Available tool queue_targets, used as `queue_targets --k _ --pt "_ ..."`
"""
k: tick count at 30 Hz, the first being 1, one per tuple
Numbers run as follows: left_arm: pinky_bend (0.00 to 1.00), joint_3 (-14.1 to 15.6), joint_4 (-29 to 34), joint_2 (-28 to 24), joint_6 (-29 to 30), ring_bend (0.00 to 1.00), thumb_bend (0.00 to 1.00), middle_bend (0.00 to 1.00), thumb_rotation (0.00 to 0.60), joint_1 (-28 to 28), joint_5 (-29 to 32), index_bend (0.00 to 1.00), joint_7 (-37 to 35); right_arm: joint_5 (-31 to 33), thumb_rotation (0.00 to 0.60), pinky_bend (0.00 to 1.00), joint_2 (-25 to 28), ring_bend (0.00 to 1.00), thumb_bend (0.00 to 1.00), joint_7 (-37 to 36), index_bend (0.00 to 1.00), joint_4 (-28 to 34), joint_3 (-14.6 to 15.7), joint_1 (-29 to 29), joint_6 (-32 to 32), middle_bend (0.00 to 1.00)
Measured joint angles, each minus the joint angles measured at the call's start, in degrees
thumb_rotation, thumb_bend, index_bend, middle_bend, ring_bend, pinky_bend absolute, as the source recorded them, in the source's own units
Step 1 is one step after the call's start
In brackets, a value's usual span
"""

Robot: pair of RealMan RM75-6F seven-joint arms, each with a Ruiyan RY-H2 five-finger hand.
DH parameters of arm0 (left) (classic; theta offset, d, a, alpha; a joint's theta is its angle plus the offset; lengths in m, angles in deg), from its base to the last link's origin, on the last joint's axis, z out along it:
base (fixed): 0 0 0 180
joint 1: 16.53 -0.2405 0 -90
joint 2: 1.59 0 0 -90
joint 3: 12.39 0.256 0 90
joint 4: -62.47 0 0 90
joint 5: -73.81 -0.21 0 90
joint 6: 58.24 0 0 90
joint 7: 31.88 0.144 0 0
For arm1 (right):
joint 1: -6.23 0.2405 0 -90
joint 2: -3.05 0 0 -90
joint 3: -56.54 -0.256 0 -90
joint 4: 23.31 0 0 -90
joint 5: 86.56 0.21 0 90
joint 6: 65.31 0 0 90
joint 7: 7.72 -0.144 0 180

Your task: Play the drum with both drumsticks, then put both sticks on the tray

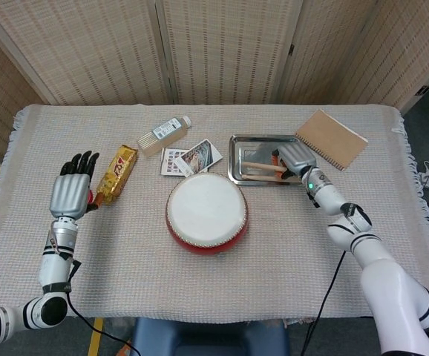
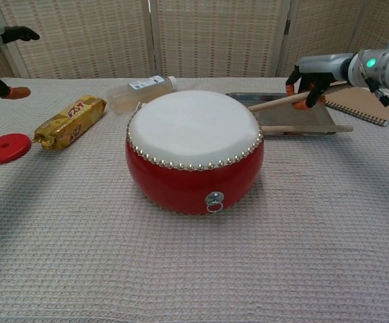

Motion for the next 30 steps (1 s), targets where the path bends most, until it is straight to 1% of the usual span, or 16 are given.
queue_targets --k 2,3,6,10,13,18,22,27,30 --pt "0.13 -0.1 0.1 -0.1 -0.2 0.0 0.36 0.0 0.6 -0.1 0.2 0.0 -0.1 0.0 0.6 0.53 -0.8 0.53 0.43 -0.7 0.91 -1.5 0.2 0.2 0.7 0.76" --pt "0.13 -0.1 0.1 -0.1 -0.3 0.0 0.36 0.0 0.6 -0.1 0.3 0.0 -0.1 0.0 0.6 0.51 -1.0 0.51 0.42 -0.9 0.85 -1.8 0.2 0.3 1.1 0.73" --pt "0.13 -0.3 0.3 -0.3 -0.6 0.0 0.36 0.0 0.6 -0.1 0.8 0.0 -0.1 0.1 0.6 0.48 -1.9 0.44 0.35 -1.1 0.72 -3.1 0.3 0.7 2.7 0.65" --pt "0.13 -0.4 0.4 -0.6 -0.7 0.0 0.36 0.0 0.6 -0.2 0.9 0.0 -0.2 0.7 0.6 0.44 -3.0 0.38 0.28 -0.7 0.59 -4.8 0.1 1.1 4.2 0.56" --pt "0.13 -0.5 0.6 -0.9 -0.6 0.0 0.36 0.0 0.6 -0.6 0.9 0.0 -0.6 1.4 0.6 0.43 -3.5 0.36 0.25 0.0 0.52 -5.8 -0.4 1.3 5.0 0.53" --pt "0.13 -0.5 0.7 -1.5 -0.6 0.0 0.36 0.0 0.6 -1.1 1.1 0.0 -1.2 2.7 0.6 0.41 -4.1 0.33 0.18 1.7 0.37 -7.0 -1.5 1.5 6.5 0.48" --pt "0.13 -0.6 0.6 -1.7 -0.7 0.0 0.36 0.0 0.6 -1.4 1.1 0.0 -1.7 3.7 0.6 0.4 -4.4 0.31 0.17 3.3 0.32 -7.7 -2.3 1.6 7.4 0.45" --pt "0.12 -0.6 0.6 -2.1 -0.7 0.0 0.36 0.0 0.6 -1.8 0.7 0.0 -2.4 5.0 0.6 0.4 -5.2 0.31 0.17 6.0 0.31 -8.7 -3.5 1.8 8.1 0.44" --pt "0.12 -0.5 0.5 -2.5 -0.8 0.0 0.36 0.0 0.6 -2.0 0.3 0.0 -2.8 5.5 0.6 0.4 -4.8 0.31 0.17 7.0 0.31 -8.3 -4.1 1.8 7.3 0.44"
